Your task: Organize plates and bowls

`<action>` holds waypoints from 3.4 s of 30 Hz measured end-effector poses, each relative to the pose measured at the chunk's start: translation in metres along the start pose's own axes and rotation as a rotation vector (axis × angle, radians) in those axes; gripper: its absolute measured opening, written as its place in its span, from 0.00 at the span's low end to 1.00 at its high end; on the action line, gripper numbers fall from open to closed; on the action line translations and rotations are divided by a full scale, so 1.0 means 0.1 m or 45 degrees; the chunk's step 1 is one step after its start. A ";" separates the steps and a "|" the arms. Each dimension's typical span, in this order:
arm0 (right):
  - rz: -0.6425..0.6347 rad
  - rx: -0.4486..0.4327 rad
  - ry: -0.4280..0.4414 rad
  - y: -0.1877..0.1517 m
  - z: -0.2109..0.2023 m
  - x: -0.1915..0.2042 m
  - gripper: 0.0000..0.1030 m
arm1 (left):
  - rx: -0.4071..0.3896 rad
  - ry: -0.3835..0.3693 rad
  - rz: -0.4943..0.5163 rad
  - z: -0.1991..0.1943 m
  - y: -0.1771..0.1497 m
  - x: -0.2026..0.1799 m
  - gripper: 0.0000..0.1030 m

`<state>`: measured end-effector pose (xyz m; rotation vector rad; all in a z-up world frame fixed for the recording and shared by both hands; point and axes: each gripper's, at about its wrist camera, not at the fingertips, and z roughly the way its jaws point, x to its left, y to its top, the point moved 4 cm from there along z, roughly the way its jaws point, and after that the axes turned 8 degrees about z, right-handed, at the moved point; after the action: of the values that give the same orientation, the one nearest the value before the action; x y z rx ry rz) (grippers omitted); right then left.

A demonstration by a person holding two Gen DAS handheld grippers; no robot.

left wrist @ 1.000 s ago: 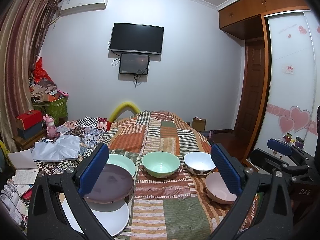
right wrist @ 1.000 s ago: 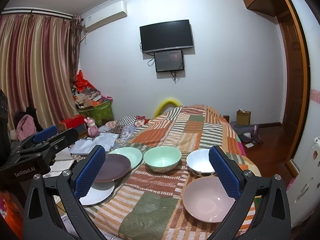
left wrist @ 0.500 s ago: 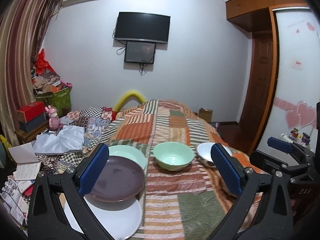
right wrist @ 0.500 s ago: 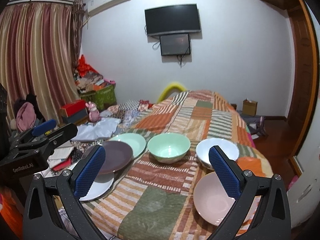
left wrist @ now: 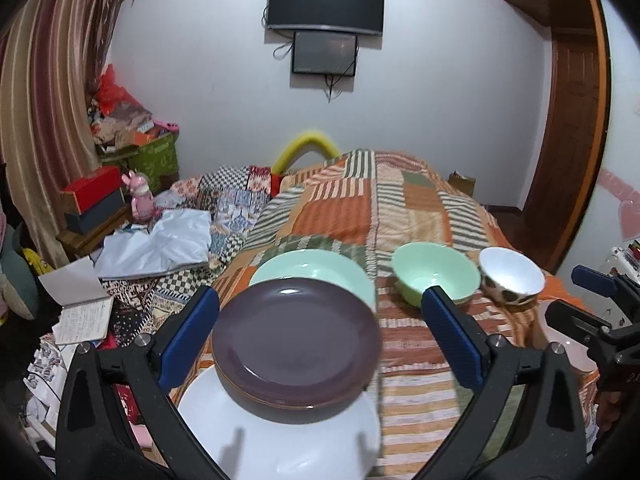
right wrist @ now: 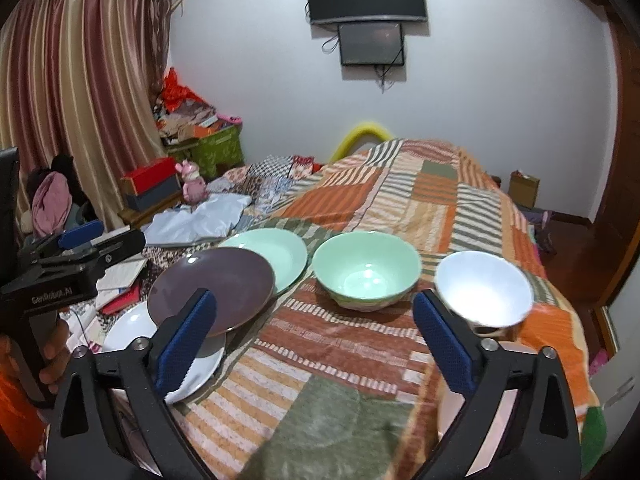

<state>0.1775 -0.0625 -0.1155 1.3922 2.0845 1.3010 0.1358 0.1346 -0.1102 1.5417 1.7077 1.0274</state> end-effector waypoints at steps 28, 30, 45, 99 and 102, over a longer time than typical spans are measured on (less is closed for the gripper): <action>0.039 0.470 0.138 -0.31 1.40 0.43 0.40 | 0.473 -0.046 -0.177 1.35 -0.70 1.15 0.38; 0.049 0.490 0.144 -0.33 1.45 0.43 0.37 | 0.490 -0.061 -0.186 1.39 -0.72 1.16 0.35; 0.115 0.589 0.182 -0.43 1.71 0.47 0.26 | 0.569 -0.146 -0.233 1.55 -0.86 1.18 0.29; 0.204 0.427 0.142 -0.39 0.73 -0.09 0.26 | 0.468 -0.279 -0.195 0.77 -0.60 0.21 0.29; 0.208 0.413 0.132 -0.41 0.62 -0.15 0.26 | 0.461 -0.294 -0.185 0.70 -0.59 0.11 0.29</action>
<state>0.2033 -0.0479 -0.1854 1.6921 2.3771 1.1527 0.1633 0.1547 -0.1964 1.6505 1.8767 0.4619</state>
